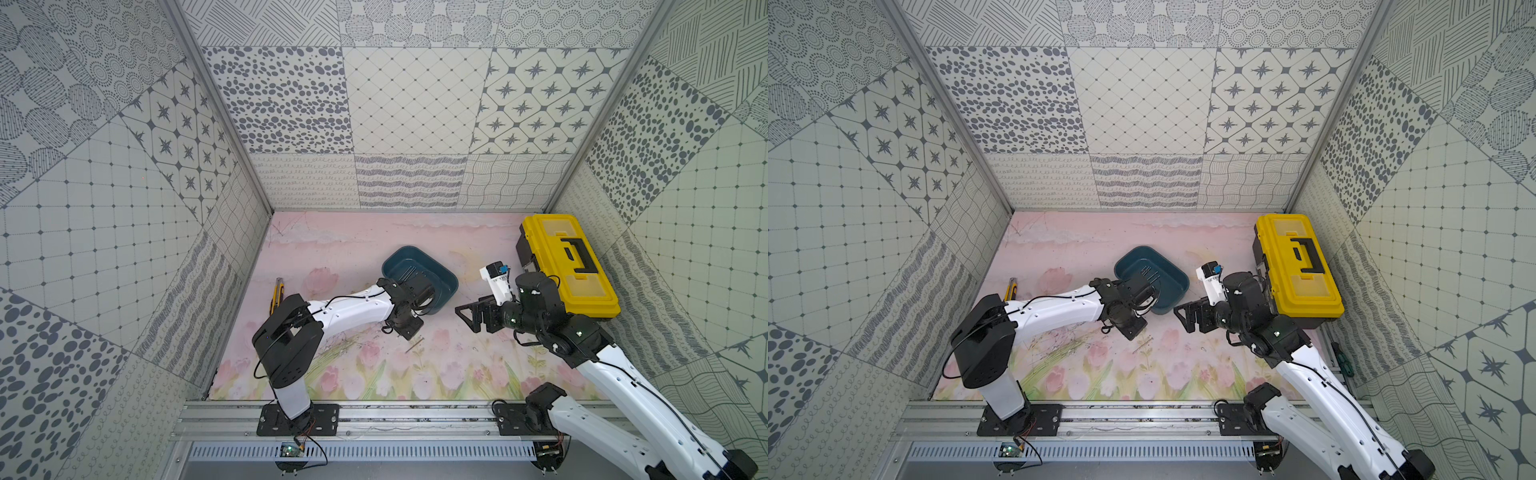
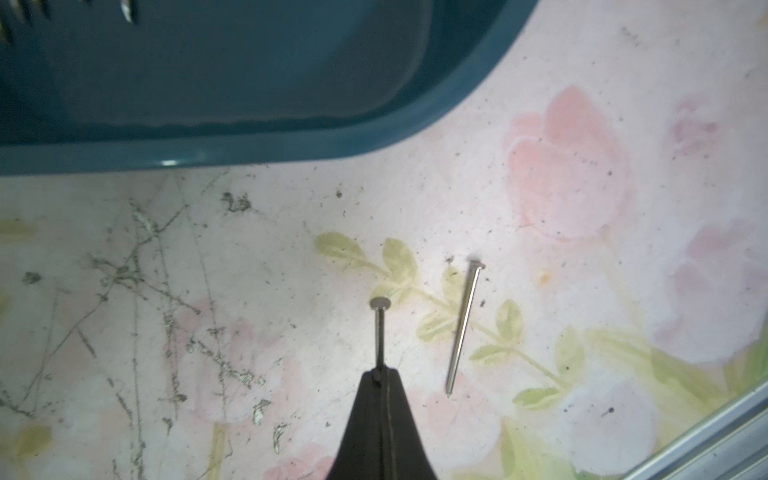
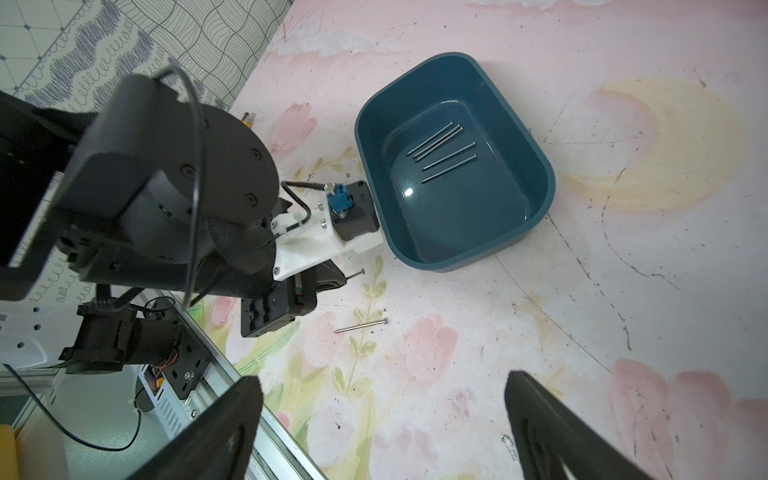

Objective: Put the nails on the desktop into the storage box
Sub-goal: Pick up the nail from the center of the board, then place the nail in the storage box.

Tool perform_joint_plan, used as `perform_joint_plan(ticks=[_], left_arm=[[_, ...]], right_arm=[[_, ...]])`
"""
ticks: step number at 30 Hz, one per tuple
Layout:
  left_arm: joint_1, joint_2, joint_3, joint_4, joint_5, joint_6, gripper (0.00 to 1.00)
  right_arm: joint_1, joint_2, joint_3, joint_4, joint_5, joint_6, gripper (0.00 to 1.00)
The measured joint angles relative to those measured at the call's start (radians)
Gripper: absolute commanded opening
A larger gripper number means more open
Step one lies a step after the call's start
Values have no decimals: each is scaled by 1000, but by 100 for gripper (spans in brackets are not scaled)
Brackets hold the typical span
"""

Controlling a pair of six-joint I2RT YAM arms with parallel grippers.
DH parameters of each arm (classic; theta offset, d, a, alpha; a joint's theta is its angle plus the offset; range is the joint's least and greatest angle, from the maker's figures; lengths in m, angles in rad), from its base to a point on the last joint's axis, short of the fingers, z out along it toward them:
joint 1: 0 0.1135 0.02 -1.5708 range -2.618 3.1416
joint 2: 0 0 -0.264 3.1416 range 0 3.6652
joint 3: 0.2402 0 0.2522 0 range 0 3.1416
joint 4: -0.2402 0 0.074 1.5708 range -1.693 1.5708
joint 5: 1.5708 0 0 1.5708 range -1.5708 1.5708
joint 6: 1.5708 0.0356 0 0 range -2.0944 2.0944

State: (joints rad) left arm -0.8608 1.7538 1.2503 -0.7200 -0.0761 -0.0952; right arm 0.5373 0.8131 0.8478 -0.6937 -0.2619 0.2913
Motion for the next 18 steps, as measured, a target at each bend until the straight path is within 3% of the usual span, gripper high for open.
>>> perform_joint_plan(ticks=[10, 18], left_arm=[[64, -14, 166, -97, -32, 66, 0], [105, 77, 362, -159, -36, 128, 0]], right_arm=[[0, 23, 10, -5, -8, -21, 97], [0, 28, 10, -5, -7, -38, 97]])
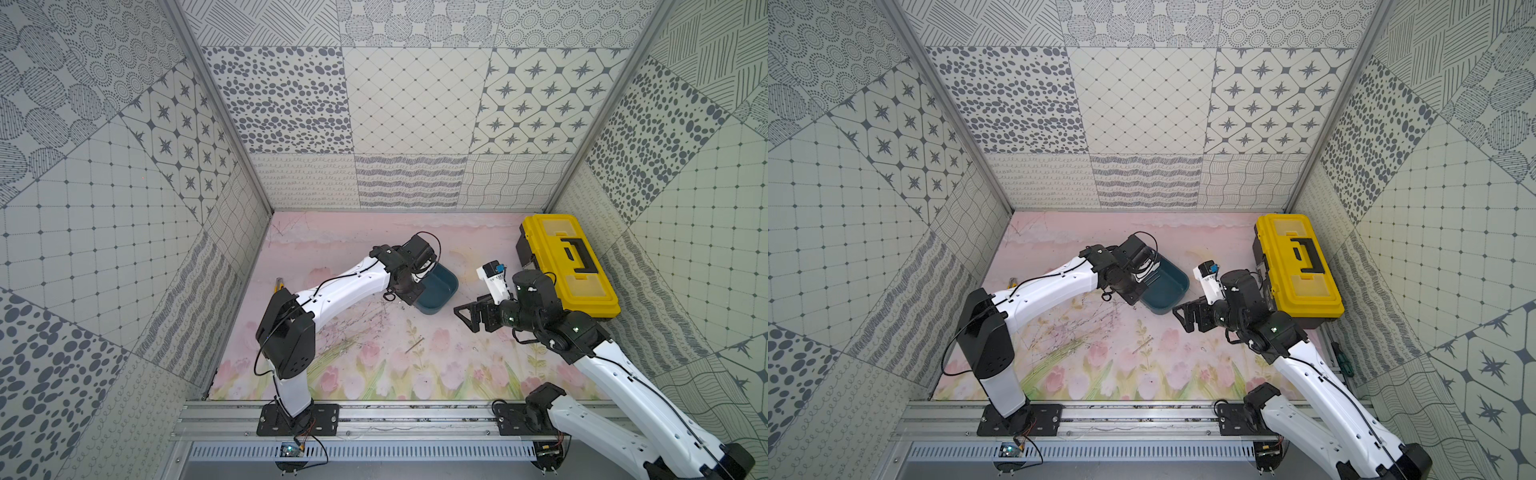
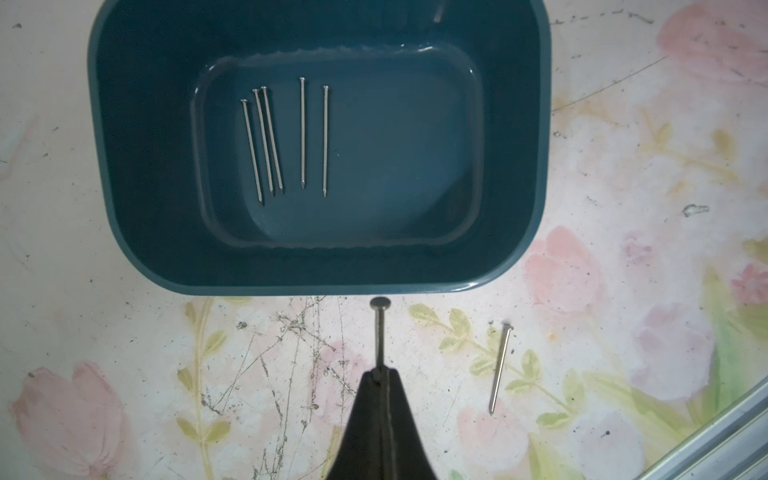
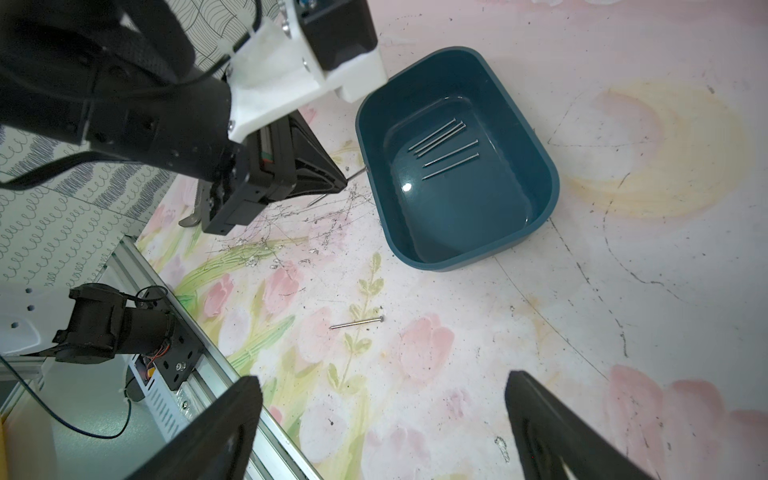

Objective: Put the nails on the desktop into the storage box
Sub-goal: Place the nail in the storage box.

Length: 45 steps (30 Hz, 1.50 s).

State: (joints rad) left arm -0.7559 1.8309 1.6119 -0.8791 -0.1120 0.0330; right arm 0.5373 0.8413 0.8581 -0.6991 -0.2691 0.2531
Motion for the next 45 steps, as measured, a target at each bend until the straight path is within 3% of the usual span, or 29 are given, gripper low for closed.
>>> perform_joint_plan(ticks=[17, 45], left_arm=[[26, 313, 392, -74, 26, 67, 0], [57, 515, 472, -43, 88, 45, 0]], right_arm=[[0, 15, 0, 0, 2, -19, 97], [-23, 30, 0, 0, 0, -21, 97]])
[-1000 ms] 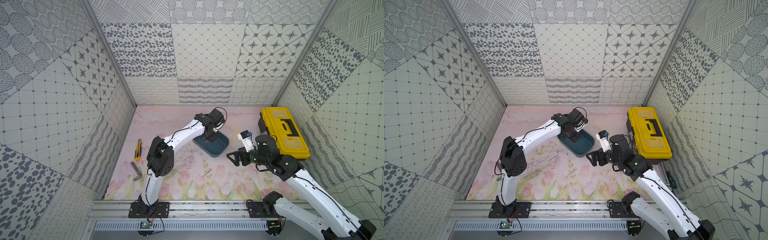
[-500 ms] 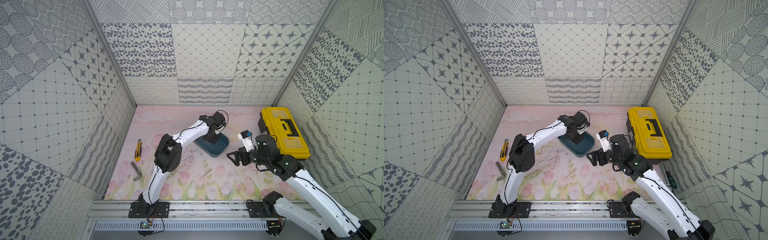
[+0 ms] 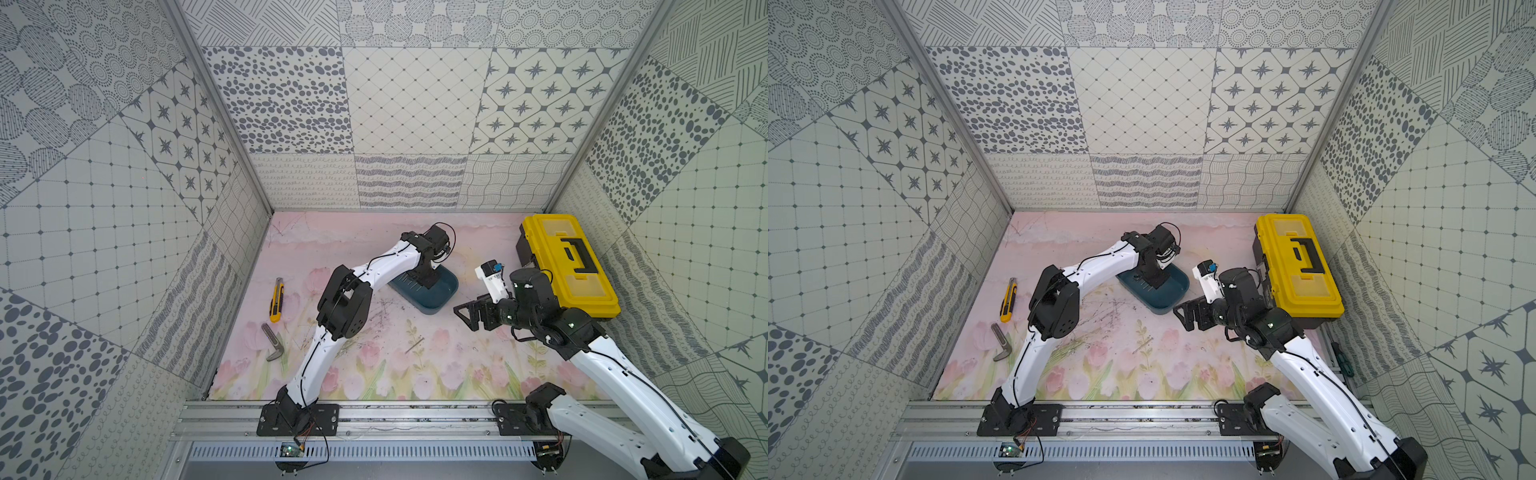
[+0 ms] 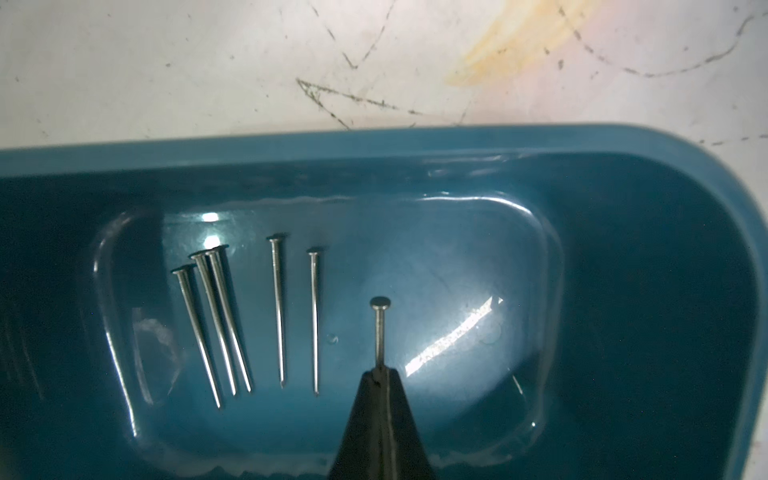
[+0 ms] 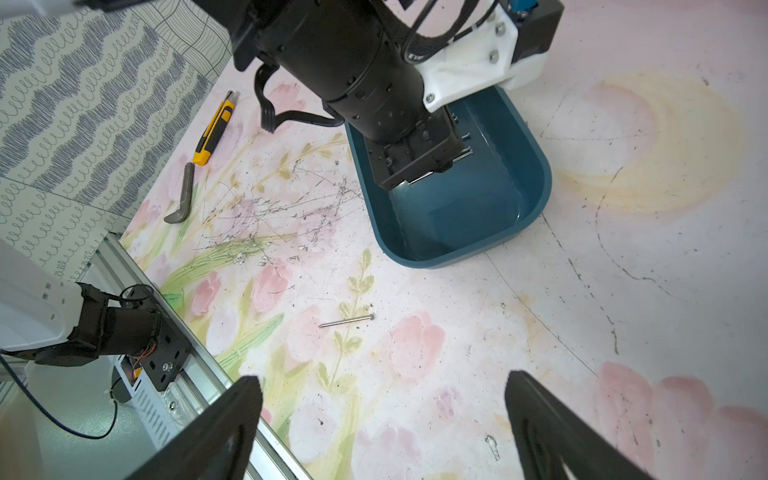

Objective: Put the nails on the desktop into the storage box
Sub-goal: Place the nail in the storage box.

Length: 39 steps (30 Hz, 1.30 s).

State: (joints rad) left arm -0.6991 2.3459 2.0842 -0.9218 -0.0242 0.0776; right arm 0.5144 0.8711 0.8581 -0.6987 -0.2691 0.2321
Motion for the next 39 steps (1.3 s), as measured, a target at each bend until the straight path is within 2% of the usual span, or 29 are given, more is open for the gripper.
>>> perform_joint_plan(ticks=[39], left_arm=[[37, 106, 61, 13, 14, 26, 0]], right_arm=[[-45, 39, 0, 10, -38, 0, 97]])
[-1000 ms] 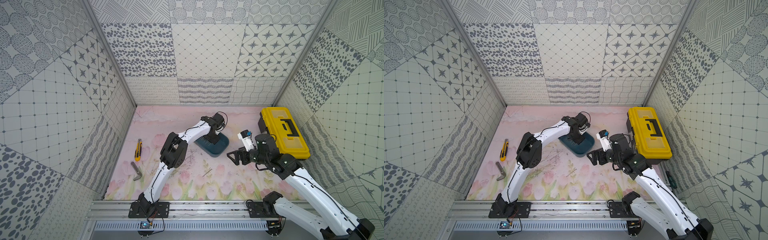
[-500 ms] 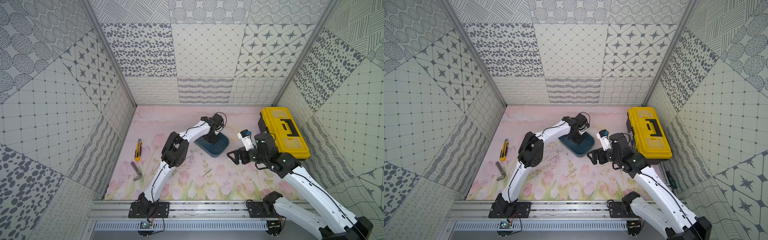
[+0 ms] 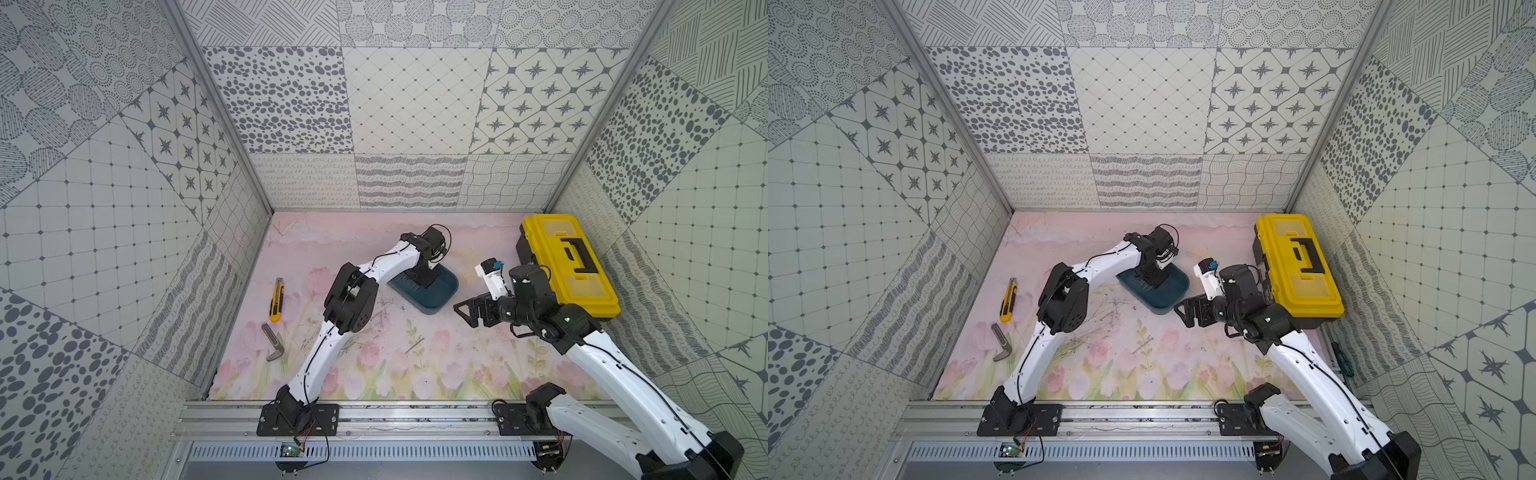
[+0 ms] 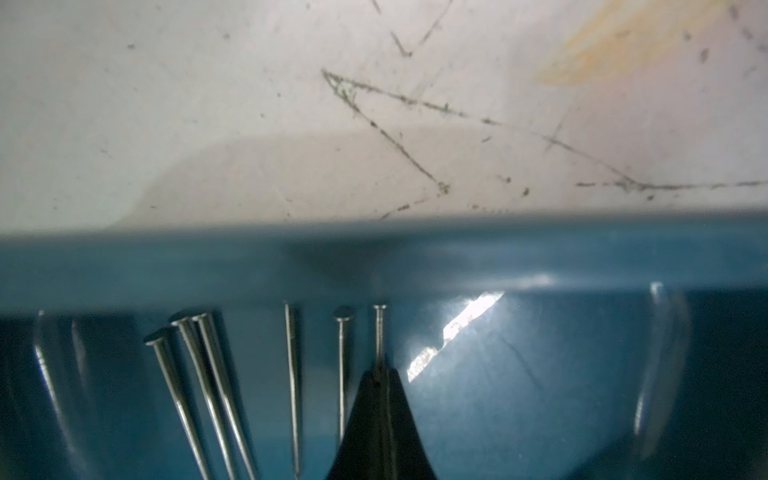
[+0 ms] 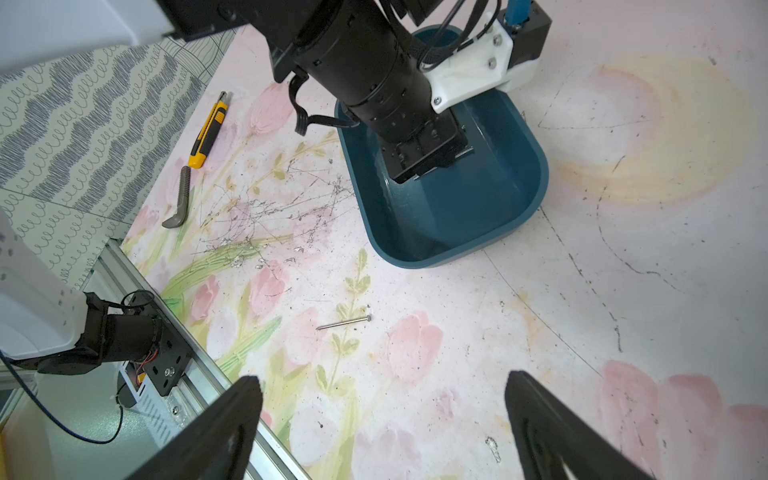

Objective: Put the nails on the desktop into the storage box
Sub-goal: Place the nail in the storage box.

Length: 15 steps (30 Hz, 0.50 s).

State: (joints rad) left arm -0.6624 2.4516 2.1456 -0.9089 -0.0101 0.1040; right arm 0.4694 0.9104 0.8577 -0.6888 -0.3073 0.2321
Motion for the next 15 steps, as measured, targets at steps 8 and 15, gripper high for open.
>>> perform_joint_plan(ticks=[8, 15], left_arm=[[3, 0, 2, 0, 0, 4, 0], [3, 0, 2, 0, 0, 4, 10]], right_arm=[[-5, 0, 0, 6, -7, 0, 97], [-9, 0, 0, 6, -8, 0, 97]])
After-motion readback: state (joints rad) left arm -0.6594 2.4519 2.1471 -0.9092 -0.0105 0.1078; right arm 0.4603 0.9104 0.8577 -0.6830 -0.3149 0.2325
